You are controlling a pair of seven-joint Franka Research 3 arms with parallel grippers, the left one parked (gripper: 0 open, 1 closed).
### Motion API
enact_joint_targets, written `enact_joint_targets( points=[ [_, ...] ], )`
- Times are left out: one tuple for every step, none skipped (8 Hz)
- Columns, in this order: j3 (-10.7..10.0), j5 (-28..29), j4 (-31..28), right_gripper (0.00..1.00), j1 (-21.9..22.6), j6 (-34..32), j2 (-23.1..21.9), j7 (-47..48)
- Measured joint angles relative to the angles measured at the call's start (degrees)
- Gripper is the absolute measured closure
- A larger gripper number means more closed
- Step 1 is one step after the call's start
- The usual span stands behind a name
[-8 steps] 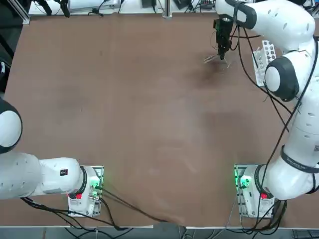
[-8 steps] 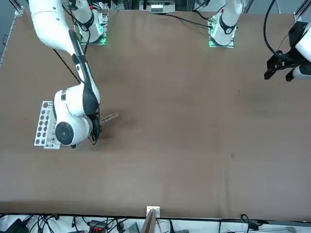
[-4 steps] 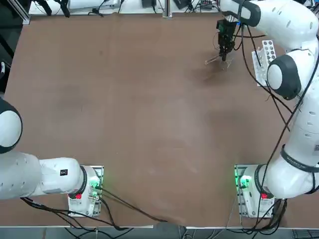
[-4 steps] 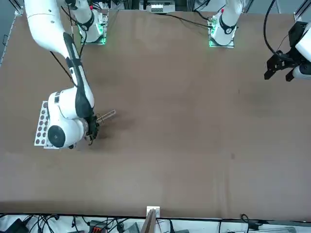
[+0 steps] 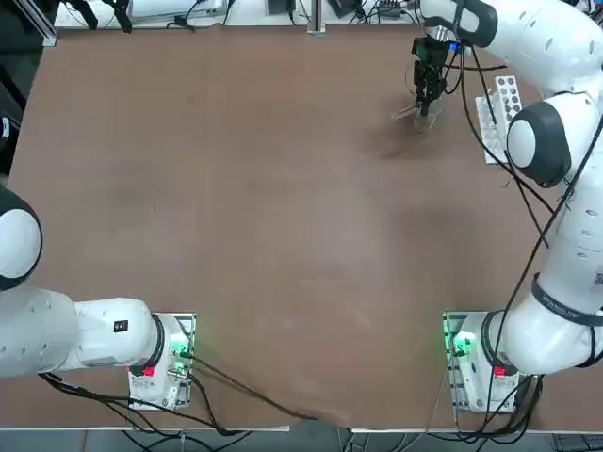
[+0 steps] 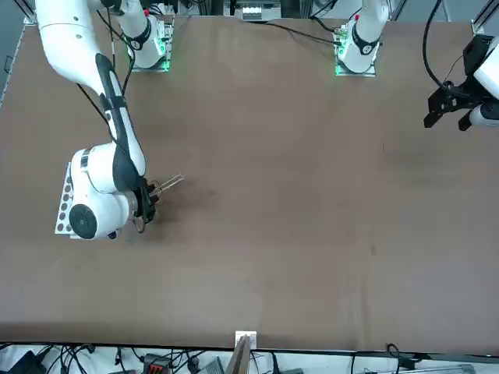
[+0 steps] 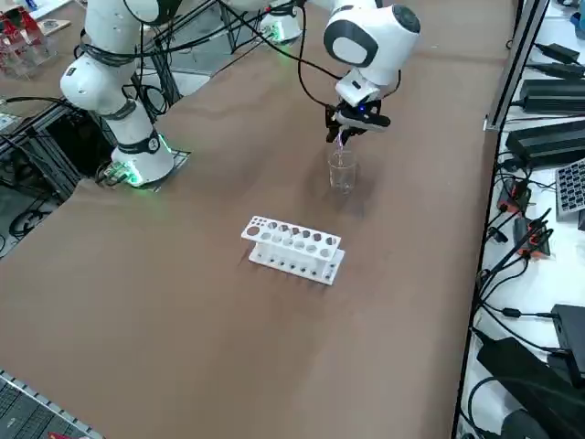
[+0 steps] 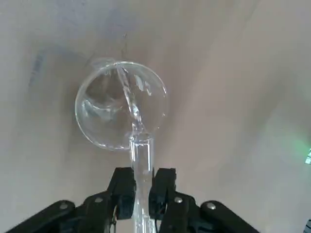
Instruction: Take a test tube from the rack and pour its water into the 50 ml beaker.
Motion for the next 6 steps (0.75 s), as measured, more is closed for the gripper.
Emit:
enact_joint_targets(
  points=[
    [0.0,0.9,0.0,0.80,-0.1,-0.6,0.0,-1.2],
    [0.0,1.7,0.0,0.80,-0.5,-1.5,0.0,-2.7],
    [0.0,2.6,0.0,0.80,-1.2,-2.1,0.0,-4.5],
    [0.0,3.3,0.0,0.80,-2.0,-2.7,0.0,-6.4],
    [0.0,3.9,0.0,0.80,-2.6,-3.1,0.0,-7.9],
    [0.0,4.6,0.0,0.80,-3.0,-3.3,0.0,-8.8]
  ],
)
